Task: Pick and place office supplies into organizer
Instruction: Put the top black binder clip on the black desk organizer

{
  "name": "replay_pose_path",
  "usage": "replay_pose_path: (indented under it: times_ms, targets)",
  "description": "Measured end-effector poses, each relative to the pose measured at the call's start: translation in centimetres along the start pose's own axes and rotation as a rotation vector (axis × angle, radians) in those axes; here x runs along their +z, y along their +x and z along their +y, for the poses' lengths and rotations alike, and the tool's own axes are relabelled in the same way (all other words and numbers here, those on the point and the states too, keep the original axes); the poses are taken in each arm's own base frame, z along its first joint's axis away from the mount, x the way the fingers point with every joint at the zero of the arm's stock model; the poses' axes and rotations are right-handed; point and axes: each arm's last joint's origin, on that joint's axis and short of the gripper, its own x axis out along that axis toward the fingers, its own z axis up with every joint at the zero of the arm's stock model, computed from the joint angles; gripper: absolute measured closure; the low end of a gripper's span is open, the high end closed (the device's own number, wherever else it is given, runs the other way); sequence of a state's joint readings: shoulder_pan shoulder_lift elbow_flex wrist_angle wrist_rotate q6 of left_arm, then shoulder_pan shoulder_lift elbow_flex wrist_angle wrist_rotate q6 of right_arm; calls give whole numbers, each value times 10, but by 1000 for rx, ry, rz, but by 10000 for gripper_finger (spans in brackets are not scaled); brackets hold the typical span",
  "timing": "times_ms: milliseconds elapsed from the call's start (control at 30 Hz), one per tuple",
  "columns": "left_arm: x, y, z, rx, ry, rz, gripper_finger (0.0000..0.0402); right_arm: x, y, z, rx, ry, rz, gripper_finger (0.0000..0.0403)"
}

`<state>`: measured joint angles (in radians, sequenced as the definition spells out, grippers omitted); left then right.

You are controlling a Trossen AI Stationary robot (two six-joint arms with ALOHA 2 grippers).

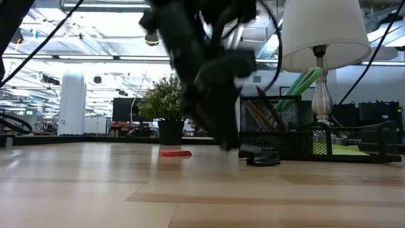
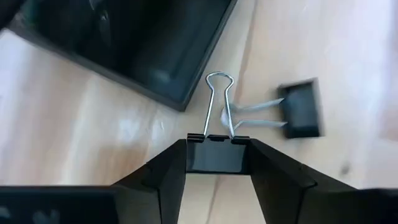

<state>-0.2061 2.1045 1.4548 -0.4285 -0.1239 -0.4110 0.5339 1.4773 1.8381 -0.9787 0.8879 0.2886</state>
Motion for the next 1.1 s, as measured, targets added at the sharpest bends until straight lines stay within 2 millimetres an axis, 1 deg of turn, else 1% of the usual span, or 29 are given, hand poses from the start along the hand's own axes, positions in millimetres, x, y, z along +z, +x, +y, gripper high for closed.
replay_pose_path:
  times_ms: [167, 300, 367, 433, 633, 833, 1000, 1100]
  targets:
    - [19, -30, -11, 44, 35, -66, 250, 0, 0, 0, 0, 0, 0, 274]
    - [35, -44, -17, 78, 90, -143, 251, 0, 0, 0, 0, 0, 0, 274]
    - [43, -48, -17, 83, 118, -187, 251, 0, 0, 0, 0, 0, 0, 274]
    - [47, -48, -13, 85, 145, -211, 251, 0, 0, 0, 1, 0, 0, 274]
    - [54, -45, 4, 96, 196, -210, 251, 0, 0, 0, 0, 0, 0, 274]
    - [51, -33, 16, 43, 226, -204, 251, 0, 0, 0, 0, 0, 0, 274]
    - [46, -28, 20, 18, 240, -194, 233, 0, 0, 0, 0, 0, 0, 274]
    - [48, -27, 23, 17, 240, -197, 218, 0, 0, 0, 0, 0, 0, 274]
